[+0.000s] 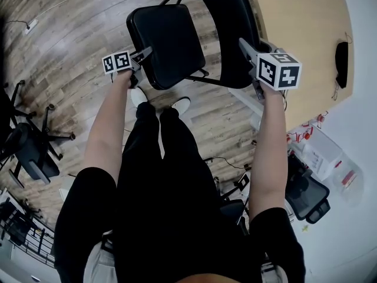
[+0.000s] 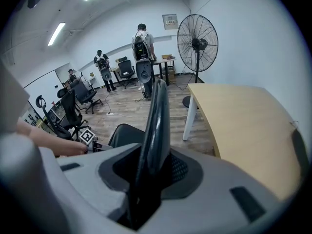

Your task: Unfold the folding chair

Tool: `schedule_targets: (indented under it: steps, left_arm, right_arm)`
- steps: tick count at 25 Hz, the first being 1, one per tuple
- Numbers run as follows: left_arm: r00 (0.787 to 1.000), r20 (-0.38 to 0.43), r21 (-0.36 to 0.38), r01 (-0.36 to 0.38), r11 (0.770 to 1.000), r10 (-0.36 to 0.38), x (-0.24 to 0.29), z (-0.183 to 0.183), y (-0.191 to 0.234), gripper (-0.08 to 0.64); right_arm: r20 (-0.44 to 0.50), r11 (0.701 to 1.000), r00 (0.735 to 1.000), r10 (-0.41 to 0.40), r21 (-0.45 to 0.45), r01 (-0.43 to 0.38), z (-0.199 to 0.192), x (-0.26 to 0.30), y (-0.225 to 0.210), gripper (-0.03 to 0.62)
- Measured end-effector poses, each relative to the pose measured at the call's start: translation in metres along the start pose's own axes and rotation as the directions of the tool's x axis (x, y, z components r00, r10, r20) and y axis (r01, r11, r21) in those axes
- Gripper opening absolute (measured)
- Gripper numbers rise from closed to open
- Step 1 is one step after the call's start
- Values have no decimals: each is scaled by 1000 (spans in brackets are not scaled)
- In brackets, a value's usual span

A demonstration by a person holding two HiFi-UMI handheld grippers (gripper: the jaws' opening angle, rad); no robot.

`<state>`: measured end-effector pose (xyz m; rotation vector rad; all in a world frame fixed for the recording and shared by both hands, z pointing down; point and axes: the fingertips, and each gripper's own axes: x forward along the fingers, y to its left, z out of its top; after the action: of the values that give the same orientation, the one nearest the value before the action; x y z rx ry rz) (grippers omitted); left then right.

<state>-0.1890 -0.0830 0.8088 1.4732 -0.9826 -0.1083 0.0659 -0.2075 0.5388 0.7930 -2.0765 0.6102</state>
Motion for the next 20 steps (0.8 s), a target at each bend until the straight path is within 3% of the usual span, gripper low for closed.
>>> schedule_targets:
  steps: [20]
  left_arm:
    - [985, -5, -40, 173, 984, -173, -19, -11, 100, 199]
  right_arm:
    - [75, 994, 992, 97, 51, -101, -24, 41, -31, 106]
